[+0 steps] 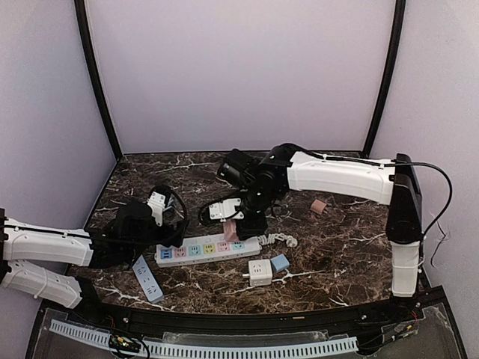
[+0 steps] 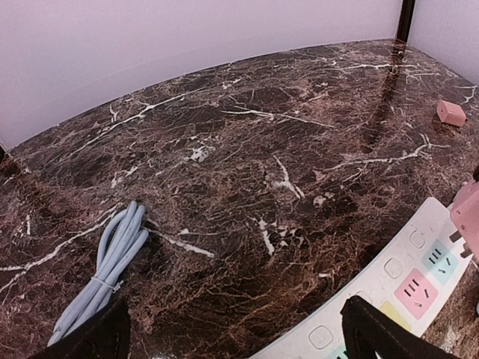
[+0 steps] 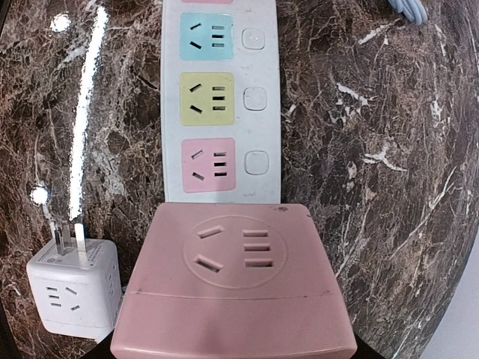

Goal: Insert the plug

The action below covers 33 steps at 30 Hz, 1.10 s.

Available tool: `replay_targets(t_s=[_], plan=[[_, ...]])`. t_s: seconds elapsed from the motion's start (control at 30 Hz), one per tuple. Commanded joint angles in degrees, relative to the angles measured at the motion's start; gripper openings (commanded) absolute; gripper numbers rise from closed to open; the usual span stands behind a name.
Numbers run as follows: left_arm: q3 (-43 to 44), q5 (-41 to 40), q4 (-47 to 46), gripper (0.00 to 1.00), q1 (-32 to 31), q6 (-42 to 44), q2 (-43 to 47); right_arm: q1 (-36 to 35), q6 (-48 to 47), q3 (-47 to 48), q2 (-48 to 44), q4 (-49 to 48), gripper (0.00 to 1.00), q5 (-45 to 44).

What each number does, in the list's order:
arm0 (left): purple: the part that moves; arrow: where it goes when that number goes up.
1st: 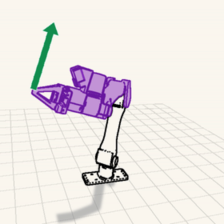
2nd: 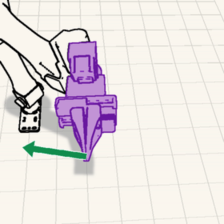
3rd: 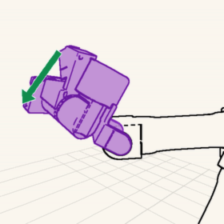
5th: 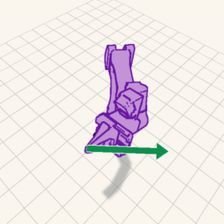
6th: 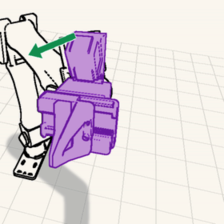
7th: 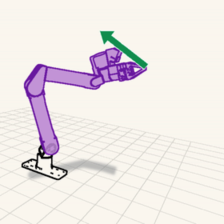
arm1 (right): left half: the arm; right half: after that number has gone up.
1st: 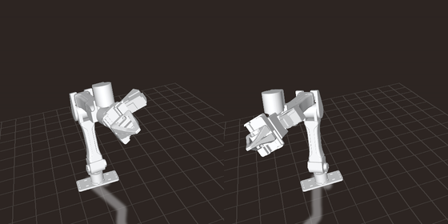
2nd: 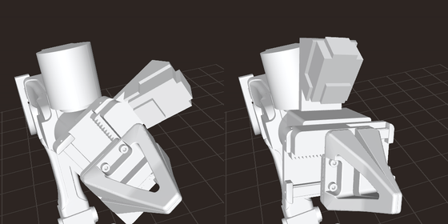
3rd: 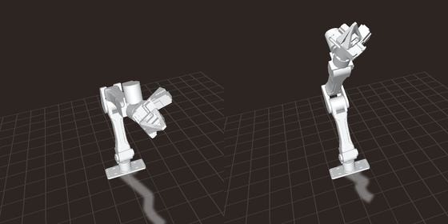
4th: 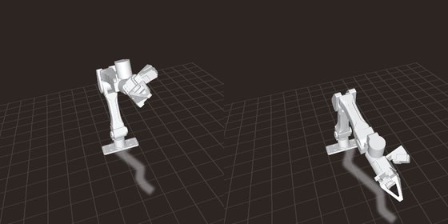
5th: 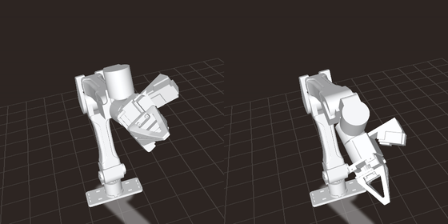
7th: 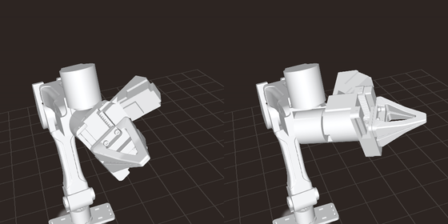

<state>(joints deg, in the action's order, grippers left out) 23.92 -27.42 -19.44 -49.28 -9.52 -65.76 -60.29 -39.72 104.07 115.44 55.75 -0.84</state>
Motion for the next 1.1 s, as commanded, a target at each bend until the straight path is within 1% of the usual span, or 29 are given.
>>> replay_targets(t_s=[0.0, 0.4, 0.67, 1.07], plan=[[-2.29, -0.78, 1.74, 0.99, 0.28, -1.34, 3.11, -1.50, 0.15, 1.94, 1.62, 1.94, 0.00, -1.73], [-3.33, -1.37, 2.68, 0.99, 0.23, -0.86, 5.60, -1.58, 0.61, 4.42, 5.15, 6.71, 0.00, -3.97], [-3.47, -1.50, 2.57, 0.99, 0.24, -0.78, 5.57, -1.58, 0.26, 6.66, 7.63, 7.49, 0.00, -4.38], [-4.14, -1.05, 1.78, 0.98, 0.23, -0.55, 6.60, -1.58, 0.53, 5.05, 8.32, 6.92, 0.00, -6.22]])
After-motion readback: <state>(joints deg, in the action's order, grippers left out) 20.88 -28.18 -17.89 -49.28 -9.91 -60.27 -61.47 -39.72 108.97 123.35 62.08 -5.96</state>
